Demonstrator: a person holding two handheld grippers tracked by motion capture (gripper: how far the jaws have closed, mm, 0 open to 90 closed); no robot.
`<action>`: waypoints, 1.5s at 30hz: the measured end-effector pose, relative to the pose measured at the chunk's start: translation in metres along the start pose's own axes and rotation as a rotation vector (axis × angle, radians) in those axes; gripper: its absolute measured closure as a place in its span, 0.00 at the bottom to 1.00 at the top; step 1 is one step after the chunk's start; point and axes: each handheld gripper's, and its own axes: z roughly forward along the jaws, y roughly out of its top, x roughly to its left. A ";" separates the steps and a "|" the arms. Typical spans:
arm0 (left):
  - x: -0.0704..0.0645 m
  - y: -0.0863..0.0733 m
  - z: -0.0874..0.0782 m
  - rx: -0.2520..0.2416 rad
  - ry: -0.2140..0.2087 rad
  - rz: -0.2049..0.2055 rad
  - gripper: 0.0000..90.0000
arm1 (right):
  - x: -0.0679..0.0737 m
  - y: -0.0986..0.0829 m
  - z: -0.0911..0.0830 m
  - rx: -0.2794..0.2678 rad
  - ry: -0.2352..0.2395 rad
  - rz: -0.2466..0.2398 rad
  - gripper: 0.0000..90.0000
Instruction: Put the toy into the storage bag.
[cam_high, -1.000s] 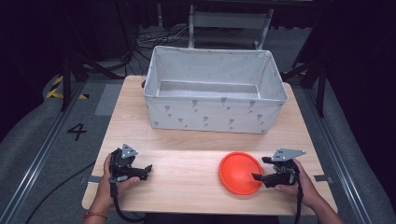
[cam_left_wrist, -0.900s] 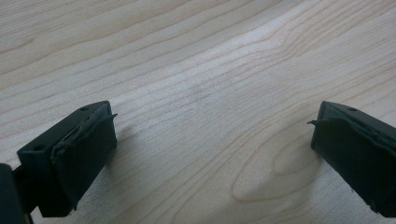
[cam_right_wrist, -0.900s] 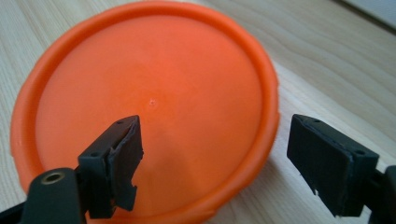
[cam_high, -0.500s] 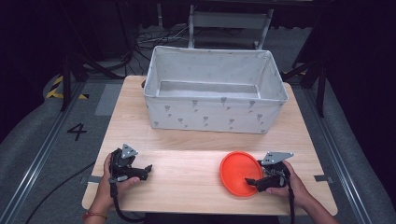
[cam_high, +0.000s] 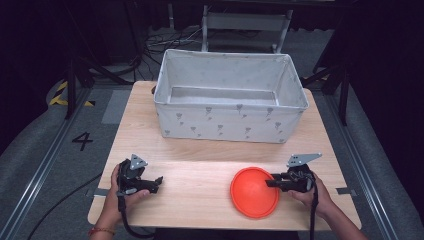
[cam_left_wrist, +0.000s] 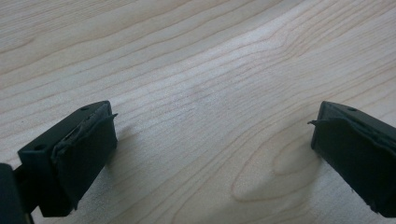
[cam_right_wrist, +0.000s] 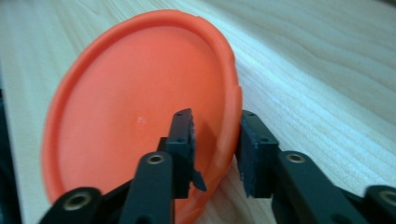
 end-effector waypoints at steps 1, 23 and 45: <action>0.000 0.000 0.000 0.000 -0.001 0.001 0.01 | 0.001 0.002 -0.005 -0.016 0.020 -0.009 0.83; 0.000 0.000 -0.001 0.002 0.002 0.001 0.01 | 0.025 0.017 -0.064 -0.055 -0.034 -0.229 0.92; 0.000 -0.001 -0.001 -0.001 0.004 -0.001 0.01 | 0.014 0.051 -0.129 0.009 -0.223 -0.323 0.92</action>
